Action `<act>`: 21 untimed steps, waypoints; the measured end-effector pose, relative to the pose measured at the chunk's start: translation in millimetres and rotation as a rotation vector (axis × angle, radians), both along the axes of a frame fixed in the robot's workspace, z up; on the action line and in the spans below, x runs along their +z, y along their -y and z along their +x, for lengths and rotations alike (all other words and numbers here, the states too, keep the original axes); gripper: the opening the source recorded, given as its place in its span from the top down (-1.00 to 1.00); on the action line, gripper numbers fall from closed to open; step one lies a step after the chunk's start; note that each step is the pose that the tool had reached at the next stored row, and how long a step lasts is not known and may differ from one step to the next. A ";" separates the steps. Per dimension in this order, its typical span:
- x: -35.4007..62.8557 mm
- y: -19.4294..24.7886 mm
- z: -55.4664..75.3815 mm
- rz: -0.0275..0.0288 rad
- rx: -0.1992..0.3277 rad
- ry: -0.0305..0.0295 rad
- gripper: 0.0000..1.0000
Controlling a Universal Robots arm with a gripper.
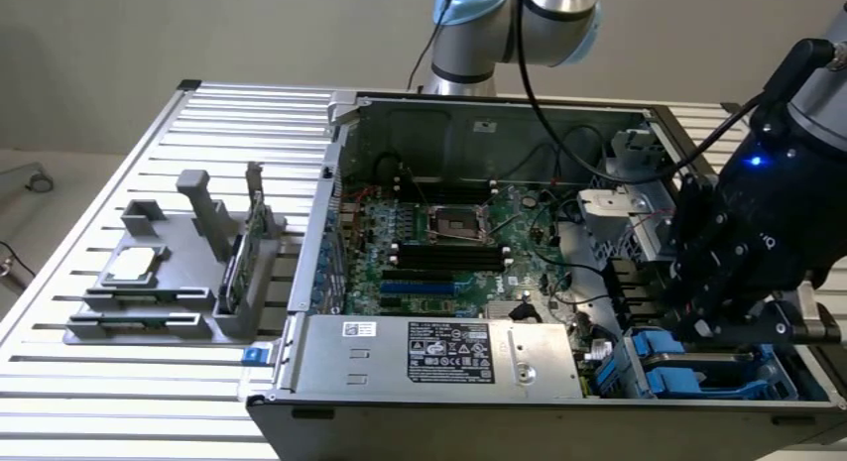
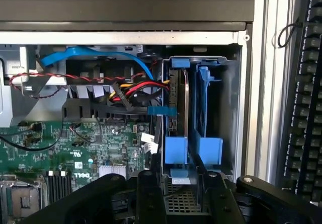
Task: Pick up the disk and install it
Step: 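Insert the second disk wire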
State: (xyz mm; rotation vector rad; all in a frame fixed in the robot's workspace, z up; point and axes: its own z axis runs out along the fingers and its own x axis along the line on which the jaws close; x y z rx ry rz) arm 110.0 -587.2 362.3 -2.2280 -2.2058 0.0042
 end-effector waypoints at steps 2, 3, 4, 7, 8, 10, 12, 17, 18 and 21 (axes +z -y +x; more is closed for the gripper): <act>1.2 0.1 -1.8 0.0003 -0.001 -0.0003 0.27; 1.2 0.1 -2.0 0.0005 -0.001 -0.0004 0.27; 1.2 0.1 -2.0 0.0004 0.000 -0.0003 0.27; 1.4 0.1 -2.0 0.0004 0.000 -0.0003 0.23; 1.4 0.1 -2.0 0.0004 0.000 -0.0004 0.12; 1.4 0.1 -2.0 0.0004 0.000 -0.0004 -0.01; 1.4 0.1 -2.0 0.0004 -0.001 -0.0004 -0.01; 1.4 0.1 -2.0 0.0004 -0.001 -0.0004 0.40; 1.4 0.1 -2.0 0.0004 -0.001 -0.0003 0.52; 1.4 0.1 -2.0 0.0004 -0.001 -0.0004 0.76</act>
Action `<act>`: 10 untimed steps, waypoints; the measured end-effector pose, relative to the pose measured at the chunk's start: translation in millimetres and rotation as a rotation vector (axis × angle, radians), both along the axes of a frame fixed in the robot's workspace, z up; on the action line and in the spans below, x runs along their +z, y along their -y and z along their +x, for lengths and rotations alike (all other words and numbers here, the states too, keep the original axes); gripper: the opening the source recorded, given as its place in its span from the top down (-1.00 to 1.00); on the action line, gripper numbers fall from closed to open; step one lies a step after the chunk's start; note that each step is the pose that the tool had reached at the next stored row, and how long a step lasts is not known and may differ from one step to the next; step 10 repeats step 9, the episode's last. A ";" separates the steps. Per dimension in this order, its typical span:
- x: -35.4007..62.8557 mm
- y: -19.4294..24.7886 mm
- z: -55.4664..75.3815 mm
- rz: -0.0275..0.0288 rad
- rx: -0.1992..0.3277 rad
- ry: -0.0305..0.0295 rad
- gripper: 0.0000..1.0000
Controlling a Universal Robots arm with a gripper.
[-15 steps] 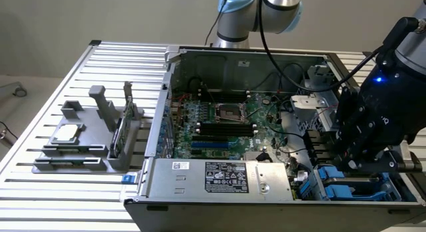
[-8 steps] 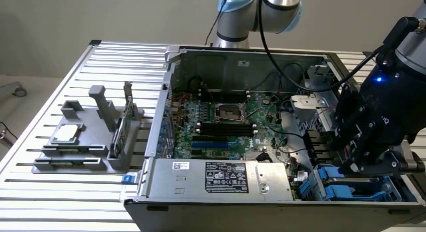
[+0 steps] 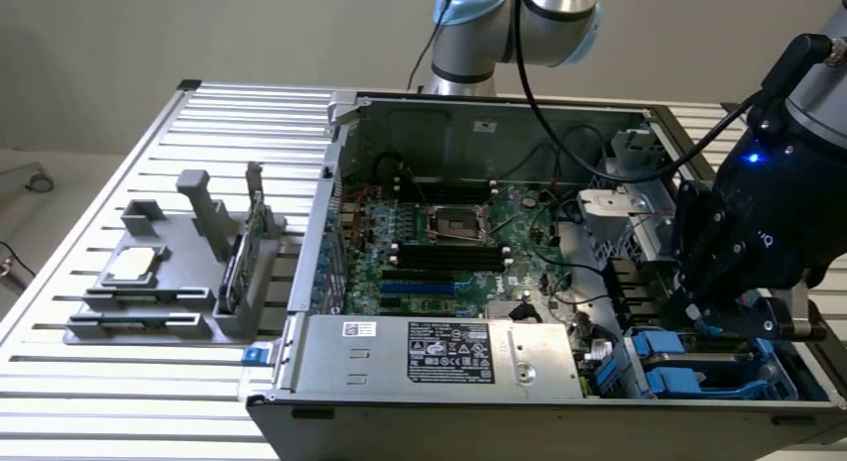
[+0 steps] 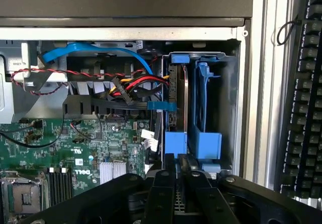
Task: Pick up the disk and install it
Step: 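Insert the second disk wire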
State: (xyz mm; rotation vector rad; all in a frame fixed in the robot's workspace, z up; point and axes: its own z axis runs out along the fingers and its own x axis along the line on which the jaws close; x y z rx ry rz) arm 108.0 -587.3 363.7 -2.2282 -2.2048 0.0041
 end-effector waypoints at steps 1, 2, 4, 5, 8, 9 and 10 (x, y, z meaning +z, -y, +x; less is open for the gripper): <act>0.0 0.0 0.0 0.0000 0.000 0.0000 0.76; 0.0 0.0 0.0 0.0000 0.000 0.0000 0.79; 0.0 0.0 0.0 0.0000 0.000 0.0000 0.79; 0.0 0.0 0.0 0.0000 0.000 0.0000 0.79; 0.0 0.0 0.0 0.0000 0.000 0.0000 0.79; 0.0 0.0 0.0 0.0000 0.000 0.0000 0.79; 0.0 0.0 0.0 0.0000 0.000 0.0000 0.79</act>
